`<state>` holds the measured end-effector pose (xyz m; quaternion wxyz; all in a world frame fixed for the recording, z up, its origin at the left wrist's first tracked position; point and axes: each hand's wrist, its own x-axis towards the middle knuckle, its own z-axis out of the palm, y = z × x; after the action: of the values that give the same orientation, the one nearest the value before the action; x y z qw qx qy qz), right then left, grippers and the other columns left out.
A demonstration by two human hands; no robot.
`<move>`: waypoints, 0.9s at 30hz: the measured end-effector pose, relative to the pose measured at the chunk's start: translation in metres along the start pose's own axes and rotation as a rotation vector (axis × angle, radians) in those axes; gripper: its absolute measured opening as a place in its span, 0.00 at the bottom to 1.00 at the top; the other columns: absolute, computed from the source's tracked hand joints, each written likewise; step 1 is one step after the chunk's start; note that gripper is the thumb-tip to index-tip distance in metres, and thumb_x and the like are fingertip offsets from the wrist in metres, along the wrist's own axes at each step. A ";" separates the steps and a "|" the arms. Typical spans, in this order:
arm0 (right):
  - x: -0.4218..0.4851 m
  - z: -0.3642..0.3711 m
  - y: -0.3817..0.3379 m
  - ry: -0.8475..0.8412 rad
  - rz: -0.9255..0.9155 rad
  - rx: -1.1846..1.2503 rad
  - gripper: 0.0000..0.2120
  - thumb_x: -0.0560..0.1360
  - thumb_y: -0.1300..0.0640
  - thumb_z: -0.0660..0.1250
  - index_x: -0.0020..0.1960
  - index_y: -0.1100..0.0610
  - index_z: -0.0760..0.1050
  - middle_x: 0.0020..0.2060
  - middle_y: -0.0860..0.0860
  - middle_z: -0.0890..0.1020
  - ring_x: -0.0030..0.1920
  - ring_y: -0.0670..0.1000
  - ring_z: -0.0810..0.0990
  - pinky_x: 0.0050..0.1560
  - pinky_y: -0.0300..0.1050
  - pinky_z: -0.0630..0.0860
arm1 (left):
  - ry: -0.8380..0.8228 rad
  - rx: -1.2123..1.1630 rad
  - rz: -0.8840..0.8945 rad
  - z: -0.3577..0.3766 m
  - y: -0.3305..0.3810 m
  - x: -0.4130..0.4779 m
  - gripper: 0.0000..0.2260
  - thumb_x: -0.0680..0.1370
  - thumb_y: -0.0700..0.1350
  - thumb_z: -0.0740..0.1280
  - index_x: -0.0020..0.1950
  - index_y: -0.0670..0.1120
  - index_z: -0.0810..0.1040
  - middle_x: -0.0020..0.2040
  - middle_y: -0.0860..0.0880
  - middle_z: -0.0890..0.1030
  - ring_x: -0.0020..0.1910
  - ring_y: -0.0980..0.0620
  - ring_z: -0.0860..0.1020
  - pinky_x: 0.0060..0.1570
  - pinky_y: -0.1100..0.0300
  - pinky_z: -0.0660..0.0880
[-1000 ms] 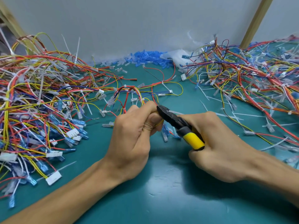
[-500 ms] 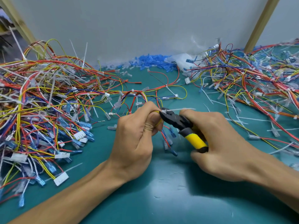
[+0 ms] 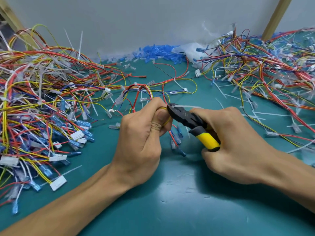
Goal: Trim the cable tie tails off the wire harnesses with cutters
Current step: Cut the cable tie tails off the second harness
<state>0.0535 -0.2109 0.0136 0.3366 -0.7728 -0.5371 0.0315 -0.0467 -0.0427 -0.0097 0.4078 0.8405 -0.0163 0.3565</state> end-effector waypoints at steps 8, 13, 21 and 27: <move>-0.001 -0.001 0.004 -0.025 0.021 -0.090 0.10 0.61 0.64 0.61 0.38 0.55 0.63 0.28 0.54 0.61 0.32 0.57 0.58 0.28 0.56 0.57 | -0.001 -0.021 -0.022 0.001 -0.001 -0.002 0.16 0.87 0.43 0.54 0.40 0.42 0.70 0.32 0.52 0.68 0.29 0.55 0.65 0.33 0.66 0.61; -0.004 0.000 0.004 -0.030 0.011 -0.048 0.10 0.60 0.66 0.60 0.37 0.56 0.64 0.29 0.55 0.59 0.33 0.56 0.57 0.28 0.55 0.55 | -0.013 -0.042 -0.007 0.002 0.001 -0.003 0.16 0.88 0.42 0.55 0.41 0.43 0.70 0.32 0.58 0.67 0.29 0.59 0.65 0.33 0.68 0.61; -0.004 0.000 -0.007 0.005 0.042 0.105 0.10 0.58 0.65 0.57 0.36 0.55 0.59 0.33 0.54 0.58 0.35 0.48 0.54 0.31 0.46 0.51 | -0.001 -0.060 -0.005 -0.003 0.001 -0.001 0.14 0.87 0.43 0.55 0.42 0.48 0.69 0.32 0.56 0.66 0.29 0.58 0.64 0.34 0.67 0.60; 0.002 -0.009 0.004 -0.021 0.192 0.404 0.13 0.57 0.67 0.60 0.36 0.57 0.60 0.30 0.50 0.60 0.32 0.51 0.57 0.31 0.51 0.53 | 0.030 -0.099 -0.056 -0.005 -0.001 0.002 0.16 0.88 0.44 0.55 0.41 0.44 0.70 0.33 0.50 0.69 0.30 0.56 0.66 0.34 0.66 0.63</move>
<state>0.0611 -0.2139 0.0193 0.4744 -0.7368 -0.4475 0.1783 -0.0477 -0.0381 -0.0070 0.4587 0.8140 -0.0044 0.3562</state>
